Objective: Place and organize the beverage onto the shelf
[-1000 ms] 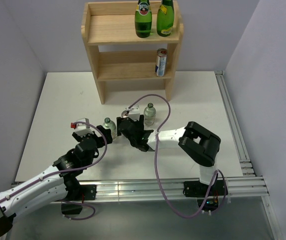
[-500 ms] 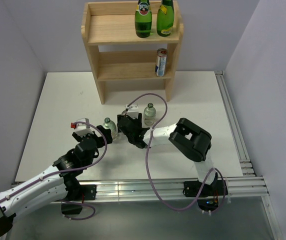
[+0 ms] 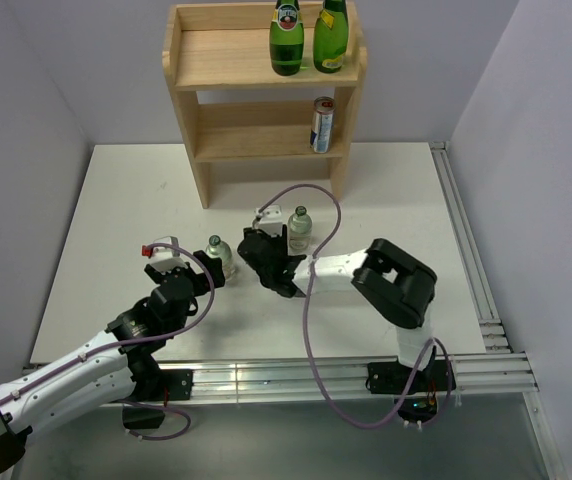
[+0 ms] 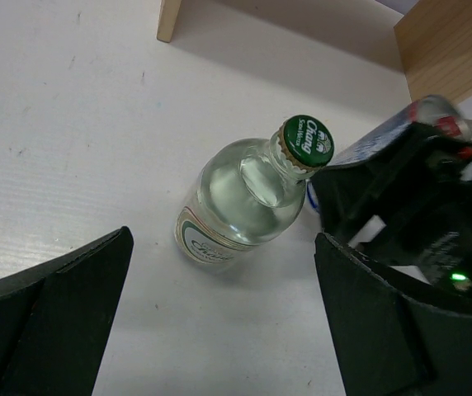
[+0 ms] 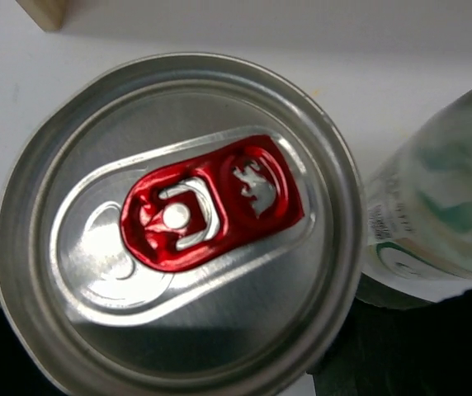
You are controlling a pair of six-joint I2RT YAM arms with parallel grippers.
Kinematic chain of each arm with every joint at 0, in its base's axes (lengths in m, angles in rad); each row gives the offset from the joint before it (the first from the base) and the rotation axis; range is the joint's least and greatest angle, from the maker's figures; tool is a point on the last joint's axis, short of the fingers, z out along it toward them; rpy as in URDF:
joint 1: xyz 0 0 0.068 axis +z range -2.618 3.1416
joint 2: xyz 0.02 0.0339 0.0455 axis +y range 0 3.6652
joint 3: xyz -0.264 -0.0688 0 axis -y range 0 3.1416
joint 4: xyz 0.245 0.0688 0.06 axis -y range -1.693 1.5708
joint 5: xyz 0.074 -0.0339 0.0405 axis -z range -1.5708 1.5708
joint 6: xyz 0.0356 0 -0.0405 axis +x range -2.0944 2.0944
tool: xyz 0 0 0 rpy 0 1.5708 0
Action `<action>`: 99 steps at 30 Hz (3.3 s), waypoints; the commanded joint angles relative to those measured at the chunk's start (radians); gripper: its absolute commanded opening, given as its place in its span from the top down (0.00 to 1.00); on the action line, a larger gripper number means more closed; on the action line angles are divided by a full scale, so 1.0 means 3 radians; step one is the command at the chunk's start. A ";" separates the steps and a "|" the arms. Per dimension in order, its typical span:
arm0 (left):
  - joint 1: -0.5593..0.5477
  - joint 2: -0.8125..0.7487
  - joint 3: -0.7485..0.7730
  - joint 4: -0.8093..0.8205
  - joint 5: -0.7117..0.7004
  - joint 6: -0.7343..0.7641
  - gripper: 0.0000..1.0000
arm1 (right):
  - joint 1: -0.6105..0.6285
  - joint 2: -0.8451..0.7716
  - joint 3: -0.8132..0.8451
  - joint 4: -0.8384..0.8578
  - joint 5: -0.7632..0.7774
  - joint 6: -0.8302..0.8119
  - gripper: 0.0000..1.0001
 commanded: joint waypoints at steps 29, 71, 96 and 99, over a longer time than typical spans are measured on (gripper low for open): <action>-0.0011 -0.0019 -0.0029 0.0084 -0.0057 0.0012 0.01 | -0.1036 -0.0151 0.2608 -0.0925 0.0046 -0.1121 1.00; -0.0011 0.0017 -0.0019 0.0089 -0.0067 0.0012 0.01 | -0.1323 0.0141 0.2572 -0.0833 0.0061 -0.0937 0.00; -0.0011 0.0027 -0.0014 0.0089 -0.0067 0.0012 0.01 | -0.1021 -0.0395 0.1954 -0.0639 0.0204 -0.0880 0.00; -0.0011 0.0022 -0.0014 0.0089 -0.0072 0.0012 0.01 | -0.0883 -0.0651 0.1658 -0.0552 0.0260 -0.0845 0.00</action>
